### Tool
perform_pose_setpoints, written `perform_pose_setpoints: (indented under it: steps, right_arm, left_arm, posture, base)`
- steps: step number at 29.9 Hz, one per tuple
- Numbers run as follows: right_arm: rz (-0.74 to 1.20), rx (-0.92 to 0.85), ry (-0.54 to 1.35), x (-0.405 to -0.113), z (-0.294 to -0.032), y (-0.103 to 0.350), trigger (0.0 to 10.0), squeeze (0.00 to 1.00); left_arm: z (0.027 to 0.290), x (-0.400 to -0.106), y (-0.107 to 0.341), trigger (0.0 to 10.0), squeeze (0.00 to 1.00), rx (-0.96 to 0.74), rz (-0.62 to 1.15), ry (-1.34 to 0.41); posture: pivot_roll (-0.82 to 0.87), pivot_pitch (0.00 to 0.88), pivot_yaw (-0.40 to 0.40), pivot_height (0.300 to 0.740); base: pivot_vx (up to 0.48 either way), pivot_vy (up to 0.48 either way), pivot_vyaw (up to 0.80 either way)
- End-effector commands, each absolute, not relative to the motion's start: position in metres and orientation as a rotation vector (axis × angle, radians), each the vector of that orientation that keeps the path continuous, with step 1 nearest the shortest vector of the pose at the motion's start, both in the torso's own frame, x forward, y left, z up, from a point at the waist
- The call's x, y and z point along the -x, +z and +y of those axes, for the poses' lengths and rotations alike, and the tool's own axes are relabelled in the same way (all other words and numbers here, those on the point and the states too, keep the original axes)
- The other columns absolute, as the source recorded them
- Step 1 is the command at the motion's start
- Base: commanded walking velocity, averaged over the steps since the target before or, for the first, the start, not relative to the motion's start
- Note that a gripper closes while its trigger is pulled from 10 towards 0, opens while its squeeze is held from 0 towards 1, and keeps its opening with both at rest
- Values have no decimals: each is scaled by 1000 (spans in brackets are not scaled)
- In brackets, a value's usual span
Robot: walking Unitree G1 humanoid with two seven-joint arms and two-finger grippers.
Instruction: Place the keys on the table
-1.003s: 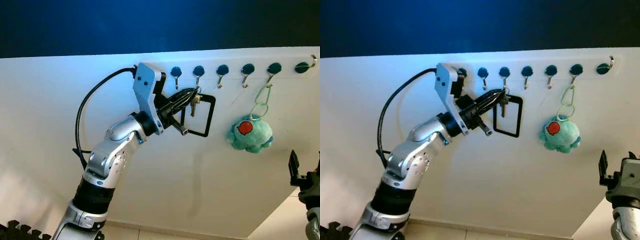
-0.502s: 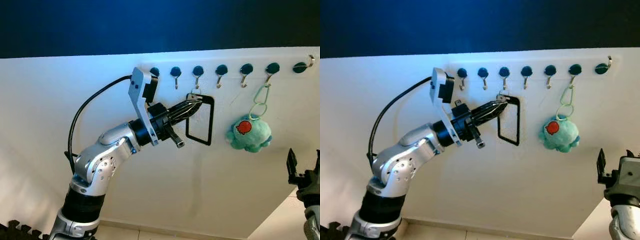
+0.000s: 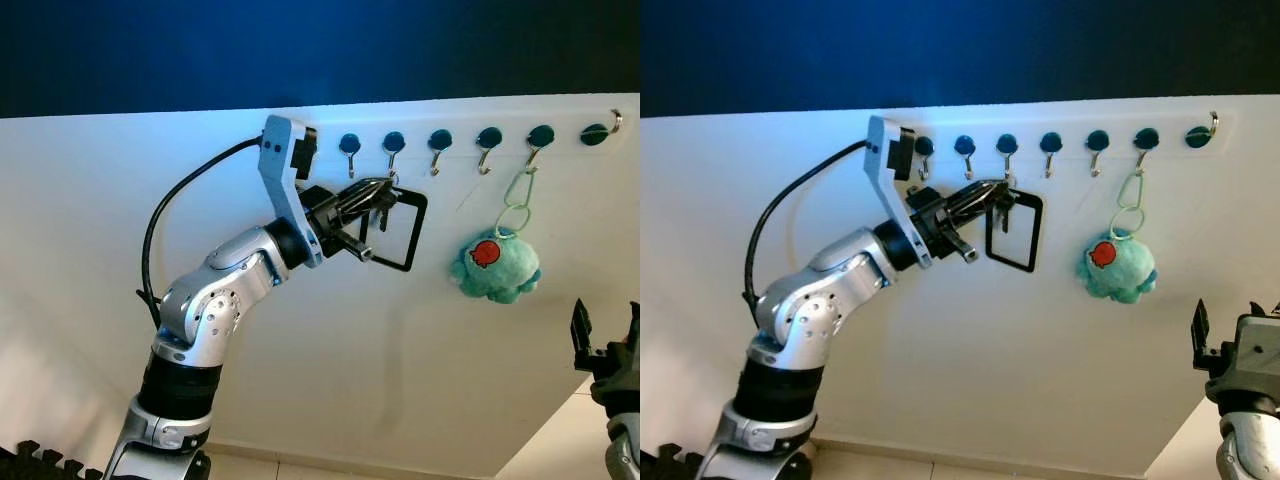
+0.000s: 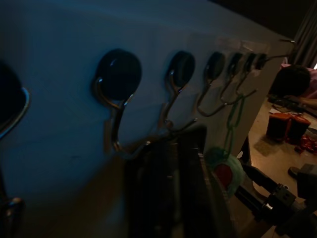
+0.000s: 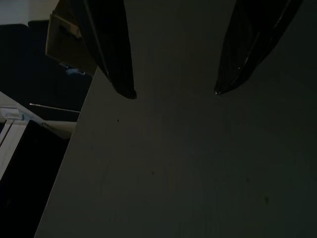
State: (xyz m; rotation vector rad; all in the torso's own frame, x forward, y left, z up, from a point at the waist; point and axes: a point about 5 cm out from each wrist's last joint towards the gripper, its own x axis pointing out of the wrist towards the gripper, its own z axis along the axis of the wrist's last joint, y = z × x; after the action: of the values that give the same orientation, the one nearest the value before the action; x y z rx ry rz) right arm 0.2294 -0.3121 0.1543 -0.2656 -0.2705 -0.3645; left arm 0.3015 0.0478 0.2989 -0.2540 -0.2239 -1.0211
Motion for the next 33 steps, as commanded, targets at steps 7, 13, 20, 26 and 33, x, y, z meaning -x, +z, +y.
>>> perform_pose_setpoints:
  steps: [7, 13, 20, 26, 33]
  right_arm:
    - [-255, 261, -362, -230, -311, 150, 10000, 0]
    - [-254, 259, -350, -234, -310, 150, 10000, 0]
    - [-256, 259, -339, -238, -309, 151, 10000, 0]
    - [-258, 258, -339, -237, -308, 151, 10000, 0]
    - [-255, 260, -347, -234, -310, 150, 10000, 0]
  left_arm:
    - [65, -293, 296, 10000, 0, 248, -233, -1002]
    - [66, -292, 294, 10000, 0, 241, -231, -991]
    - [64, -296, 291, 10000, 0, 236, -229, -965]
    - [54, -300, 289, 10000, 0, 232, -220, -962]
    - [48, -303, 291, 10000, 0, 237, -221, -967]
  posture:
    - [-98, 89, 92, 740]
    - [-90, 87, 85, 740]
    - [-87, 81, 80, 740]
    - [-96, 85, 87, 740]
    - [-102, 90, 93, 740]
  base:
    - [0, 0, 0]
    - [0, 0, 0]
    - [0, 0, 0]
    - [0, 0, 0]
    - [0, 0, 0]
